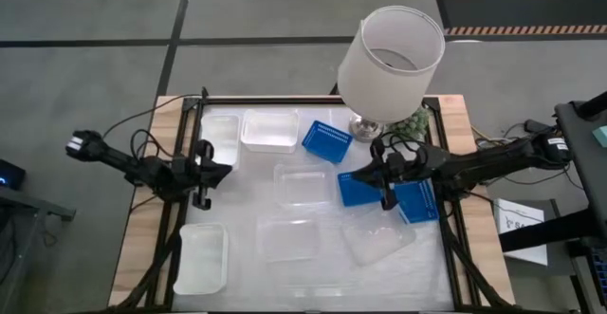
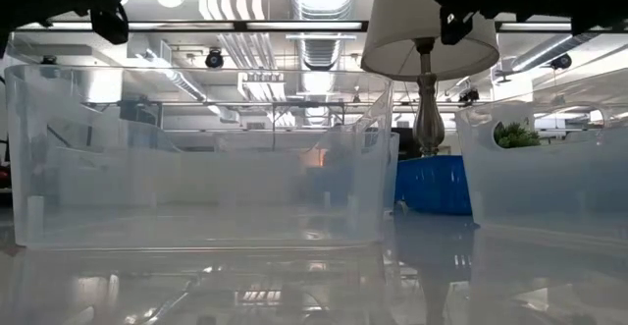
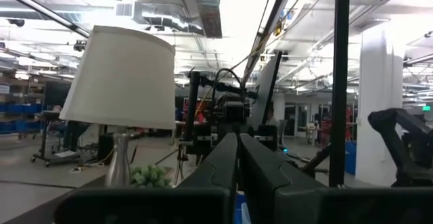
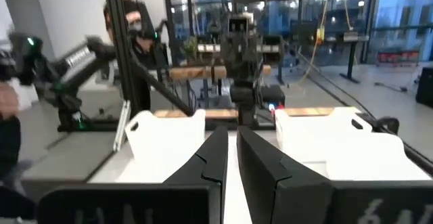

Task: Stack baskets by color
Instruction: Stack the top right white bin on top of the bottom white bin

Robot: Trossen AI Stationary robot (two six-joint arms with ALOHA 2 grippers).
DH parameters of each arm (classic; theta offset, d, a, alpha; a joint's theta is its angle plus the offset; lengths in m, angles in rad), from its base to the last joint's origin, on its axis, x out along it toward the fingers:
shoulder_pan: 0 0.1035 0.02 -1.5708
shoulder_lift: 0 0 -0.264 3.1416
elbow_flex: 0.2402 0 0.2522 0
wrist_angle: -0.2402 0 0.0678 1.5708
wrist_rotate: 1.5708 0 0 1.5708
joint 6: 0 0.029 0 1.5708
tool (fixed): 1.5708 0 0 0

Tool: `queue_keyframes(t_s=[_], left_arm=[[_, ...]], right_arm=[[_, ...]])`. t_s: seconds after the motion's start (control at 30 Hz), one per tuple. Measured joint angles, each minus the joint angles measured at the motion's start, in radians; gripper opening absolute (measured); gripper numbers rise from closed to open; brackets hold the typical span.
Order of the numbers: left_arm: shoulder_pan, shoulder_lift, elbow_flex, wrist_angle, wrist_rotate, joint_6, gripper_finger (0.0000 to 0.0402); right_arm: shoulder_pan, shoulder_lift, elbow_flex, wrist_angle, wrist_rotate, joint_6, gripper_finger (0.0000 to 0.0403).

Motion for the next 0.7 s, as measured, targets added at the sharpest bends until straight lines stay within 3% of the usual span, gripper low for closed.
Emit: queue_keyframes(t_s=[0.2,0.43,0.57,0.7], left_arm=[[0.000,0.105,0.081,-0.001,-0.031,-0.001,0.0000],[0.002,0.297,0.183,-0.036,-0.169,0.000,0.0000],[0.015,0.385,0.272,-0.159,-0.244,-0.018,0.0000],[0.054,0.463,0.381,-0.394,-0.246,-0.110,0.0000]], right_arm=[[0.000,0.000,0.122,-0.214,0.008,-0.063,0.0027],[0.000,0.000,0.294,-0.510,0.010,-0.132,0.0027],[0.000,-0.002,0.349,-0.596,0.010,-0.159,0.0027],[0.000,-0.007,0.354,-0.612,0.010,-0.184,0.0027]])
